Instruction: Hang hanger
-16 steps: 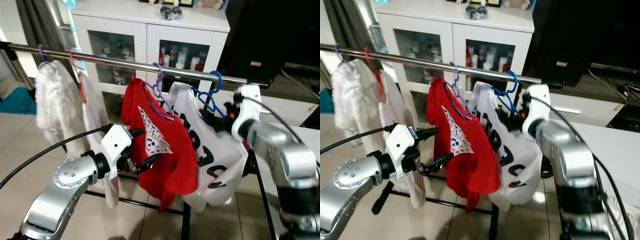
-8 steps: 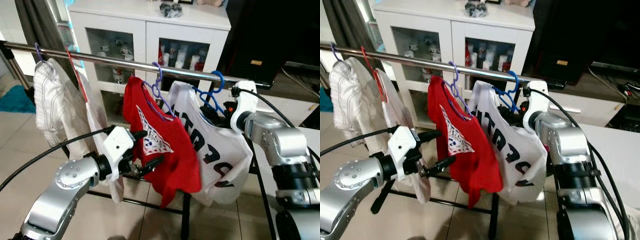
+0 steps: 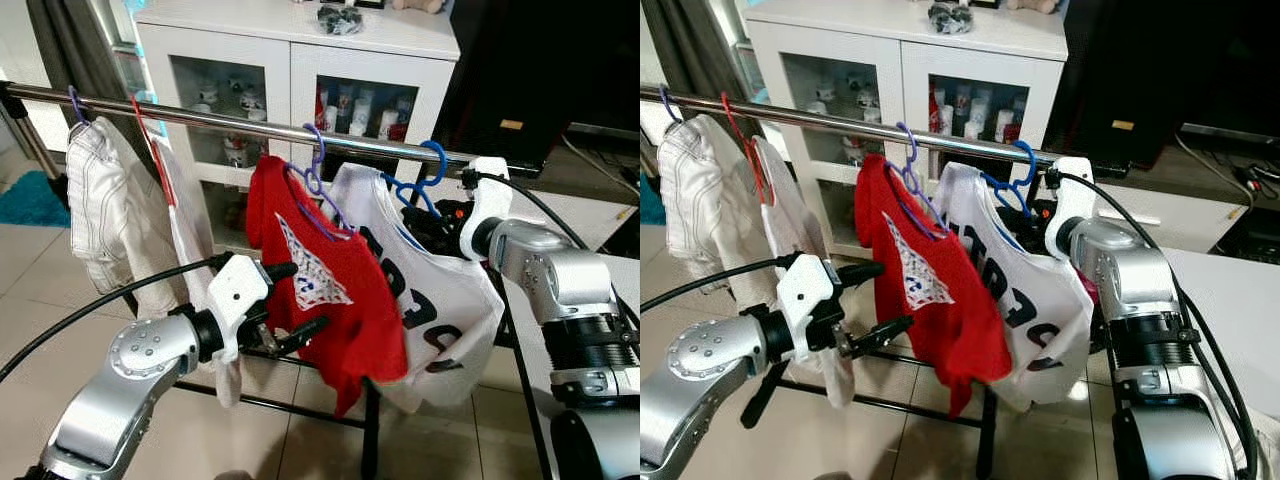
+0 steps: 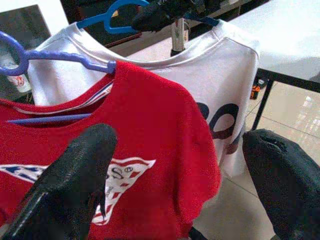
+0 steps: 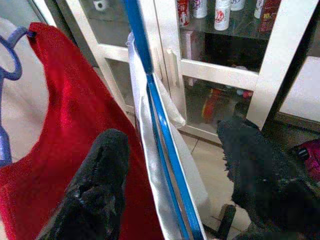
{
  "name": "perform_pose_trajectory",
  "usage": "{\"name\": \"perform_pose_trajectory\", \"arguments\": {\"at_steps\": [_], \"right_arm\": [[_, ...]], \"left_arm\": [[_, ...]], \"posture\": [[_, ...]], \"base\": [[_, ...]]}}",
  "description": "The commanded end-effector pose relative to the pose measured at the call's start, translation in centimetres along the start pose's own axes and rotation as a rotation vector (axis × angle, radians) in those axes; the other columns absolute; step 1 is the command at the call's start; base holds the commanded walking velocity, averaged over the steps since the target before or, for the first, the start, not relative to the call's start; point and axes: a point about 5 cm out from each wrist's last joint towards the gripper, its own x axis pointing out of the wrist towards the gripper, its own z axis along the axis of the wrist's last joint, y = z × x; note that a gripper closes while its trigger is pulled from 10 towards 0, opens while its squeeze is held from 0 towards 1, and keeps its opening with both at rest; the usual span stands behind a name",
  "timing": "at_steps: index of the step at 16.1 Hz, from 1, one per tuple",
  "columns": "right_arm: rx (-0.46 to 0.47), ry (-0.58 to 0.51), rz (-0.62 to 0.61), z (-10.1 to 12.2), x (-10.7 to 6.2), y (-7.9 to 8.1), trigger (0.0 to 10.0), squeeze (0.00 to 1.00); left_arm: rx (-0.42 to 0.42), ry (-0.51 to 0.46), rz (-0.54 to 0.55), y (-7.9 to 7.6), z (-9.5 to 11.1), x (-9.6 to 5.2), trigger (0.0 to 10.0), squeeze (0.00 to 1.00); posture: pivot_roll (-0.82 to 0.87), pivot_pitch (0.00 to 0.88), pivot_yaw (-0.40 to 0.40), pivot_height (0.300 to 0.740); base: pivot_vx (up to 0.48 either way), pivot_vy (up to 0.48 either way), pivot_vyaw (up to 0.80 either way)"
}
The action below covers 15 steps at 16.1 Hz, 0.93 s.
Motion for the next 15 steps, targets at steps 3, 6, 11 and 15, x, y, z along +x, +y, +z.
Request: {"name": "perform_pose_trajectory", "arguments": {"at_steps": [3, 6, 11, 15], "right_arm": [[0.022, -0.027, 0.011, 0.42, 0.41, 0.03, 0.0, 0.0], [0.032, -0.025, 0.019, 0.04, 0.67, 0.08, 0.0, 0.0], [0.056, -0.035, 0.022, -0.14, 0.8, 0.01, 0.0, 0.0], [0.046, -0.07, 0.032, 0.11, 0.45, 0.18, 0.0, 0.0]], "left_arm": [[0.013, 0.014, -0.011, 0.07, -0.17, -0.04, 10.0, 0.0], [0.017, 0.014, -0.009, 0.13, -0.11, 0.09, 10.0, 0.0], [0.021, 0.008, -0.013, 0.26, 0.05, 0.16, 10.0, 0.0], [0.023, 0.003, -0.011, 0.42, 0.02, 0.41, 10.0, 0.0]], "posture": [[0.06, 0.0, -0.046, 0.74], [0.08, 0.0, -0.045, 0.74], [0.08, 0.0, -0.043, 0.74], [0.07, 0.0, -0.034, 0.74]], "base": [[0.0, 0.0, 0.0], [0.0, 0.0, 0.0], [0.0, 0.0, 0.0], [0.0, 0.0, 0.0]]}}
